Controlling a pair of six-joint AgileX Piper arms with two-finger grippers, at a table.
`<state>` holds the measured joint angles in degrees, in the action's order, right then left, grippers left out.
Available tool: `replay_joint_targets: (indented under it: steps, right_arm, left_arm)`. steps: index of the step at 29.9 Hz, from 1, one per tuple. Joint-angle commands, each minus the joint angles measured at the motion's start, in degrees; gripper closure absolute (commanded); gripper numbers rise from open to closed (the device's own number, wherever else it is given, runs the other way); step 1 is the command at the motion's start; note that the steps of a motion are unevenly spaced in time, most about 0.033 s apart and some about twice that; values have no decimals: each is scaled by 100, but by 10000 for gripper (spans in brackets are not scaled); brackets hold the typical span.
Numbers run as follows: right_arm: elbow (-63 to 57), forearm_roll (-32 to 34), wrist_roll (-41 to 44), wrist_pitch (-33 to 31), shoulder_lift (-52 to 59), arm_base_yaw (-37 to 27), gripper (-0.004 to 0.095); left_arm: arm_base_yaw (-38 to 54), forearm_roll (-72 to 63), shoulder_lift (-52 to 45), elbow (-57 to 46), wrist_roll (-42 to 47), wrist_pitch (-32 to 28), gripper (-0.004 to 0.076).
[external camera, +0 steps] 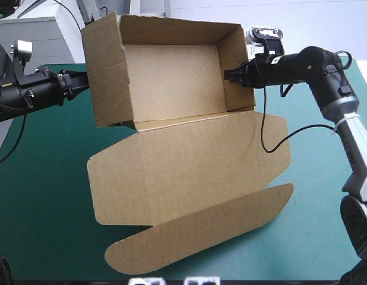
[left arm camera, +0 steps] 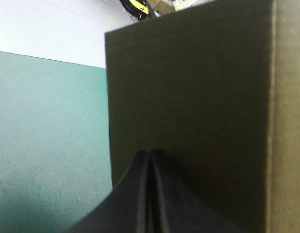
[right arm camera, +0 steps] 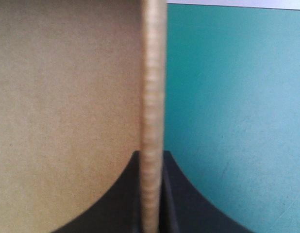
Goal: Fold the box
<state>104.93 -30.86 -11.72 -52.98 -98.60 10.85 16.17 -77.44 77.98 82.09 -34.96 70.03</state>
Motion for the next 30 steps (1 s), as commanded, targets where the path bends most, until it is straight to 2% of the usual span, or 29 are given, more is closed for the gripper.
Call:
replay_joint_targets:
  steps: [1,4,10,15,18,24,26,30]
  right_arm:
    - [172,-237,110,518,286,123,916]
    - [172,-166,202,621,278,258,914]
    - [172,565,537,818,257,703,908]
    - [172,634,586,999,243,919,908]
    - [172,634,664,1040,243,929,908]
    - [172,930,870,1049,236,929,908]
    - [172,1121,1002,1049,236,929,908]
    - [172,1247,1086,1049,236,929,908]
  left_arm:
    - [-49,-188,-384,179,116,366,732]
    - [-49,-92,-530,179,173,366,732]
    - [-60,159,-612,179,187,366,732]
    - [-130,439,-612,179,202,366,711]
    - [-244,787,-612,179,275,366,617]
    - [-381,799,-620,179,397,366,342]
    - [-394,799,-635,179,397,366,305]
    - [-394,813,-657,179,397,366,296]
